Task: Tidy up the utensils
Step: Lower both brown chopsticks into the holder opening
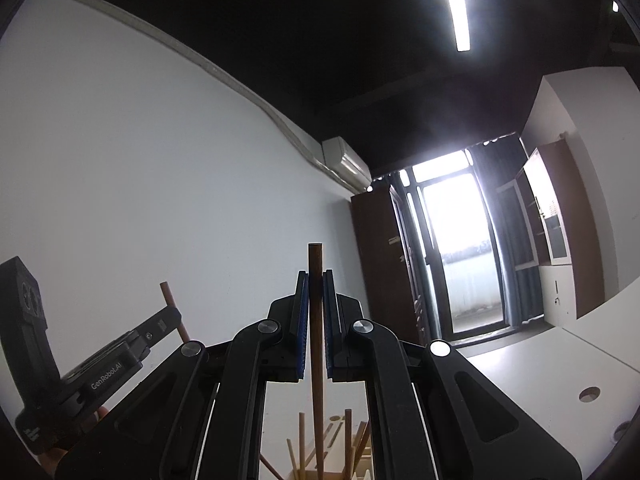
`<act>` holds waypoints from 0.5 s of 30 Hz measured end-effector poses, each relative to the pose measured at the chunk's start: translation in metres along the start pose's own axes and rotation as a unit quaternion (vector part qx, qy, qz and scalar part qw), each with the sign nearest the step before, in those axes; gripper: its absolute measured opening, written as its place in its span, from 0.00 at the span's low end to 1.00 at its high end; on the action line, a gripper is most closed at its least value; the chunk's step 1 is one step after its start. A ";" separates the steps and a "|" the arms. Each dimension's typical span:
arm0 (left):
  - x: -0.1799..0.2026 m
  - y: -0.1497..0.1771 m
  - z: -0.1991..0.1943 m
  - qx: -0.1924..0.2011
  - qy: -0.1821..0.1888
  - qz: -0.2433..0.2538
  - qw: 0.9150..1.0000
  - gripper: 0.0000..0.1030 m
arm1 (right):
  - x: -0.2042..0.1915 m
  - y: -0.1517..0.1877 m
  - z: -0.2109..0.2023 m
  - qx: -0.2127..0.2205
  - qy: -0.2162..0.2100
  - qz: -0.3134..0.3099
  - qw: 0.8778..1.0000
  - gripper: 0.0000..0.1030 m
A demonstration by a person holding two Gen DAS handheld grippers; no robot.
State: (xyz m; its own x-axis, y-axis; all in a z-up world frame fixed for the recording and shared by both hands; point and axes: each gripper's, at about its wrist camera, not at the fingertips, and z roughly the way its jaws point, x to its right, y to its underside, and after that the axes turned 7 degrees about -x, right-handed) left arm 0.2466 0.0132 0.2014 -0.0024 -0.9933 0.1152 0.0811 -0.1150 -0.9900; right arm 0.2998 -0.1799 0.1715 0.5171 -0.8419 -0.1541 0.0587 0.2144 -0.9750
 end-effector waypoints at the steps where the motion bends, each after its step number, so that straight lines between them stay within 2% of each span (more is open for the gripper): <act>1: 0.000 0.001 0.000 0.000 -0.001 0.000 1.000 0.06 | 0.001 0.001 0.002 0.000 0.001 0.001 1.000 0.07; 5: 0.002 0.003 0.014 -0.031 0.000 0.006 1.000 0.07 | 0.004 0.009 0.015 -0.013 0.009 -0.001 1.000 0.07; 10: 0.006 0.012 0.035 -0.082 -0.005 0.026 0.996 0.07 | 0.006 0.024 0.038 -0.063 0.017 -0.006 0.998 0.07; 15: 0.003 0.024 0.053 -0.126 -0.010 0.038 0.991 0.07 | 0.005 0.034 0.047 -0.094 0.018 -0.008 0.995 0.07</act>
State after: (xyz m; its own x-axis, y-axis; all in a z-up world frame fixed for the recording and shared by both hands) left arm 0.3018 0.0074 0.1820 0.0148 -0.9992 0.0380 -0.1721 -0.0400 -0.9843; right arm 0.3451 -0.1536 0.1448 0.4854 -0.8630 -0.1400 -0.0948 0.1073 -0.9897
